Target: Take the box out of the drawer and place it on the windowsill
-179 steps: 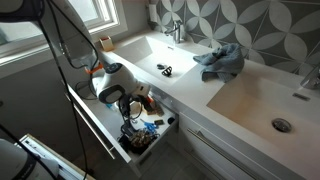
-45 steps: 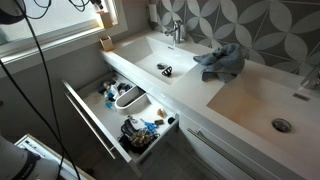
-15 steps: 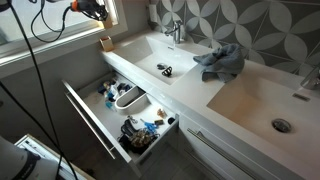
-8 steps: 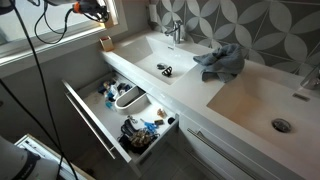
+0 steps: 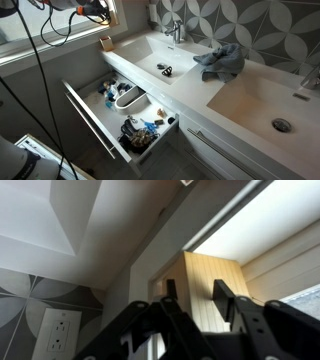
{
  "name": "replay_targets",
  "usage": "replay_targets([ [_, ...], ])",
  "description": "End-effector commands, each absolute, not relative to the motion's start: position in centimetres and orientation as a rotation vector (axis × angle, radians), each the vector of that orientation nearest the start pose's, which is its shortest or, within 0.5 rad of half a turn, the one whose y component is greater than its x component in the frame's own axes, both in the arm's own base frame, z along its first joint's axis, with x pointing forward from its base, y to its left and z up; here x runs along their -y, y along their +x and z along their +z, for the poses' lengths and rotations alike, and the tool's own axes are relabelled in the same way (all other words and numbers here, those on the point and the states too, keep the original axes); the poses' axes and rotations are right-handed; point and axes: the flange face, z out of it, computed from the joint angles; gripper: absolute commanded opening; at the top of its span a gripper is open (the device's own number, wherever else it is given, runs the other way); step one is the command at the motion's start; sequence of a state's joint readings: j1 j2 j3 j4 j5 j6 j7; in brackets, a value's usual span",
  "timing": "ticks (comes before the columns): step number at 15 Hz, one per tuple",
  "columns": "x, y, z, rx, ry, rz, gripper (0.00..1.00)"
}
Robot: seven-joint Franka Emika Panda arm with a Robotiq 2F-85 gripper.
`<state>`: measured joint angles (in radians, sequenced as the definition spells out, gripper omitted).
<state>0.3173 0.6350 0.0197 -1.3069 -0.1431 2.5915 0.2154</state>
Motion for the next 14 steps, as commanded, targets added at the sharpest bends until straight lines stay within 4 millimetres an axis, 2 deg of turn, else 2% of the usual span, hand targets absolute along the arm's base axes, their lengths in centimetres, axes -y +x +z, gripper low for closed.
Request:
replay_targets([
  [1, -25.7, 73.6, 44.4, 0.232, -2.873, -1.042, 0.42],
  [4, -25.5, 73.8, 44.5, 0.147, -2.847, -1.067, 0.46],
  [7, -26.0, 73.8, 44.4, 0.104, -2.826, -1.064, 0.44],
  [14, -27.4, 73.4, 43.7, 0.104, -2.821, -1.046, 0.44],
])
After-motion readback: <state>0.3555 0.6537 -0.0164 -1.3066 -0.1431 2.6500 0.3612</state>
